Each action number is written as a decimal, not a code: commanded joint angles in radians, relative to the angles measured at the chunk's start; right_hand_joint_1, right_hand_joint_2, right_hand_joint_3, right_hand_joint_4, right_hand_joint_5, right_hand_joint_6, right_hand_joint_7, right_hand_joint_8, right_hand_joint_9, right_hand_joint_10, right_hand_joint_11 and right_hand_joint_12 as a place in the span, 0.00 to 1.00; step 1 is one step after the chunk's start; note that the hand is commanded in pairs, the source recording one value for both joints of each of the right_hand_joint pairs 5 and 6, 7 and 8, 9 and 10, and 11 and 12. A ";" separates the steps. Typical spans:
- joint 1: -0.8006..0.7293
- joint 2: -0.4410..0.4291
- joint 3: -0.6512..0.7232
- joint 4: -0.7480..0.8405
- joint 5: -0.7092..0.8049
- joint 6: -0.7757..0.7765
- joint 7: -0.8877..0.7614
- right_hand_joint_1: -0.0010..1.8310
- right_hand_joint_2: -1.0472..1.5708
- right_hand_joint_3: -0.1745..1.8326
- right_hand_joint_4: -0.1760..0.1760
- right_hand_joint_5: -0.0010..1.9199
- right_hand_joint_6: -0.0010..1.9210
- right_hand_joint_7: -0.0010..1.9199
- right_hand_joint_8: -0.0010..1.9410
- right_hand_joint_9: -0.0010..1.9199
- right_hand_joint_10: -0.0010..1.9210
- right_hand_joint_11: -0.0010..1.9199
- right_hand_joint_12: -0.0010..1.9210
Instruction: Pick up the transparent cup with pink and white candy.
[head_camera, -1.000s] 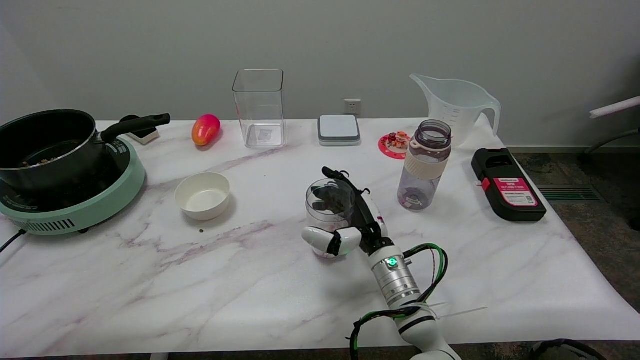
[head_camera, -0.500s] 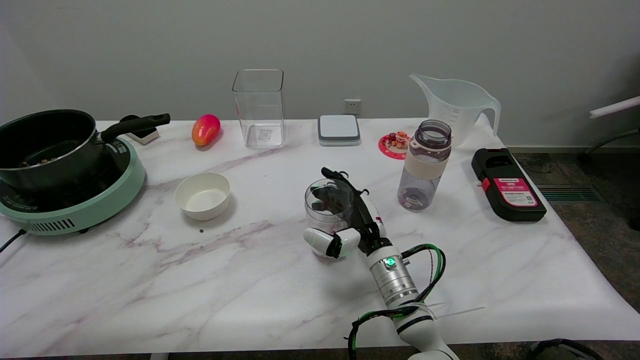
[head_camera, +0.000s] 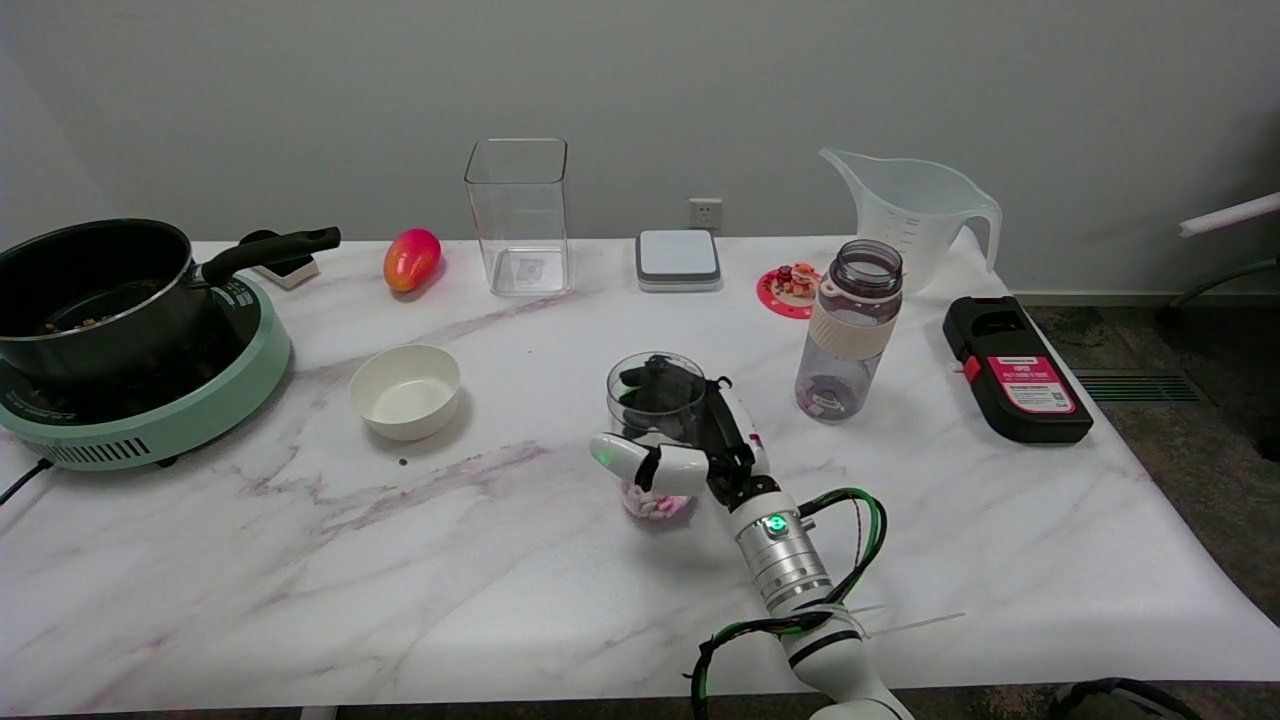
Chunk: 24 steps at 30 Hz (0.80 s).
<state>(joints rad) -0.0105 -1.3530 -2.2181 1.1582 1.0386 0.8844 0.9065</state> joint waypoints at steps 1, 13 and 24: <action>0.005 -0.008 0.009 -0.007 0.021 -0.002 -0.007 0.72 0.81 0.33 0.50 0.48 0.48 0.64 0.63 0.64 0.64 0.58 0.57; 0.086 0.017 0.053 0.029 0.013 0.002 -0.008 0.69 0.91 0.30 0.50 0.75 0.75 0.79 0.78 0.76 0.76 0.64 0.64; 0.291 0.089 0.064 0.112 0.023 -0.008 -0.001 0.63 1.00 0.20 0.50 0.91 0.91 0.87 0.86 0.83 0.83 0.70 0.70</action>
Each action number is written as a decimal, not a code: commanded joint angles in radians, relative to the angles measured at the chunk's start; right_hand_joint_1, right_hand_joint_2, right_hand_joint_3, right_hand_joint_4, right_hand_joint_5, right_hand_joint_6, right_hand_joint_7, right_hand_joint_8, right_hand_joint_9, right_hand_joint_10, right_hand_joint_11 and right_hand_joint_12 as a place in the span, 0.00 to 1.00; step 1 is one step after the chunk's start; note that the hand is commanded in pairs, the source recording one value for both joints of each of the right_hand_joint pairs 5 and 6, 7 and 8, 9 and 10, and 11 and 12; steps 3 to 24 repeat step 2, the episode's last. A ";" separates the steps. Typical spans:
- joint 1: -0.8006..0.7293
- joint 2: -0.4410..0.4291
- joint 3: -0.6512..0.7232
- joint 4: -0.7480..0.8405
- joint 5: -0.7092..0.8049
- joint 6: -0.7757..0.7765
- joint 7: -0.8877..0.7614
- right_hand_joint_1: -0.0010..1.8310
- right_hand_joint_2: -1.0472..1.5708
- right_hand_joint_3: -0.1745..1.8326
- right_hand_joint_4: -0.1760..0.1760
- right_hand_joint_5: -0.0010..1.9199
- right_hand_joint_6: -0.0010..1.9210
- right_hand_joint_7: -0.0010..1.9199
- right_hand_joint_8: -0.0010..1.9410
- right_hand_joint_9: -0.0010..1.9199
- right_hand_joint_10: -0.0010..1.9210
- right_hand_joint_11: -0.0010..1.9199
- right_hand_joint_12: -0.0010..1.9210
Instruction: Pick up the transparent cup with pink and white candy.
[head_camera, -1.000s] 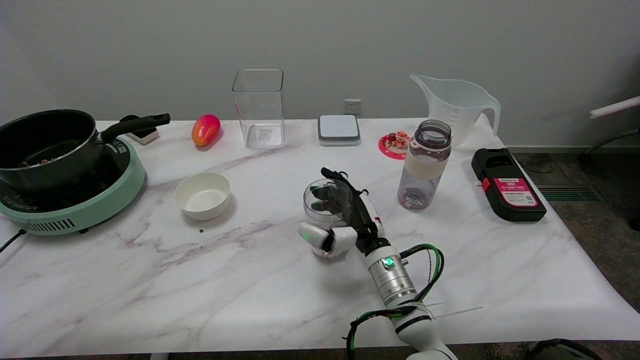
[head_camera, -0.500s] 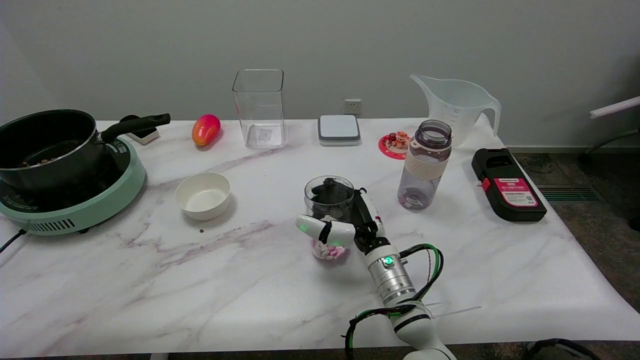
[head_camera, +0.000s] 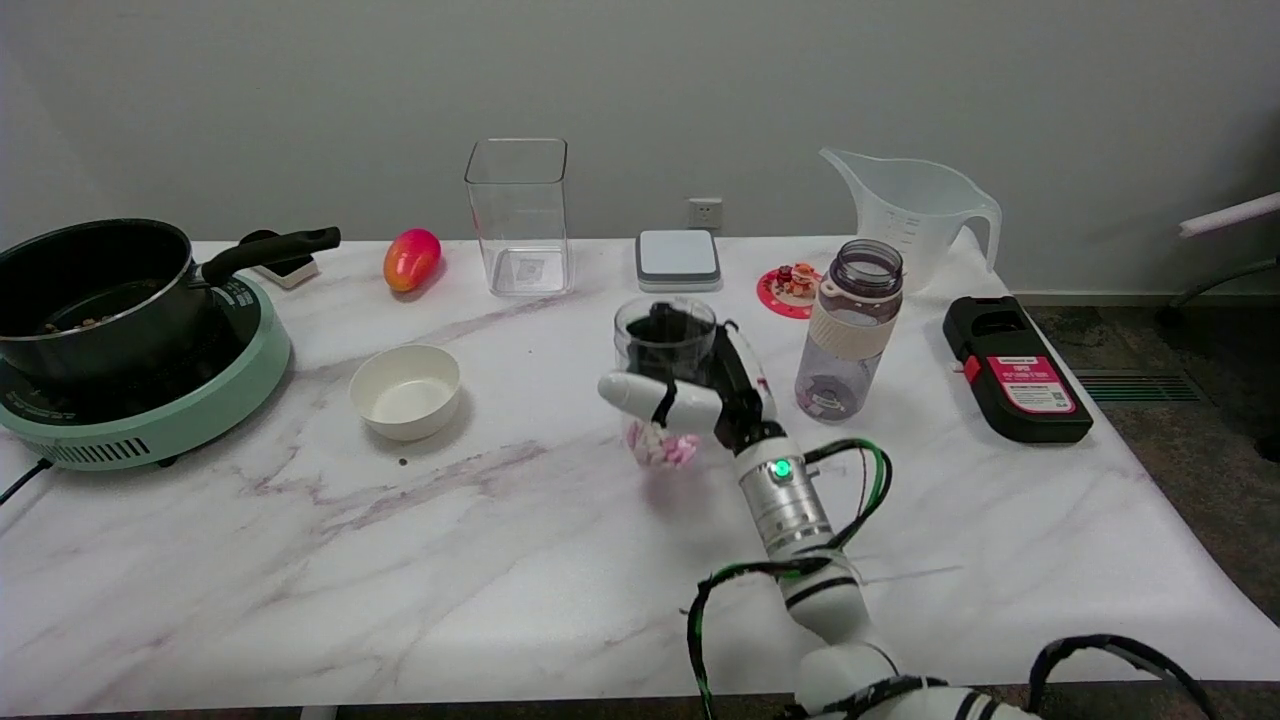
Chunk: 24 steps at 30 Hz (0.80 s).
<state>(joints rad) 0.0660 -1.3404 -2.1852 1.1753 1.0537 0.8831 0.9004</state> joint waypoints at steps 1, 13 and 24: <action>0.229 0.081 0.037 0.111 0.010 -0.010 0.005 0.64 1.00 0.20 0.50 0.92 0.92 0.87 0.86 0.83 0.83 0.71 0.71; 0.235 0.083 0.045 0.123 0.012 -0.014 0.004 0.64 1.00 0.20 0.50 0.92 0.92 0.88 0.87 0.83 0.83 0.71 0.71; 0.235 0.083 0.045 0.123 0.012 -0.014 0.004 0.64 1.00 0.20 0.50 0.92 0.92 0.88 0.87 0.83 0.83 0.71 0.71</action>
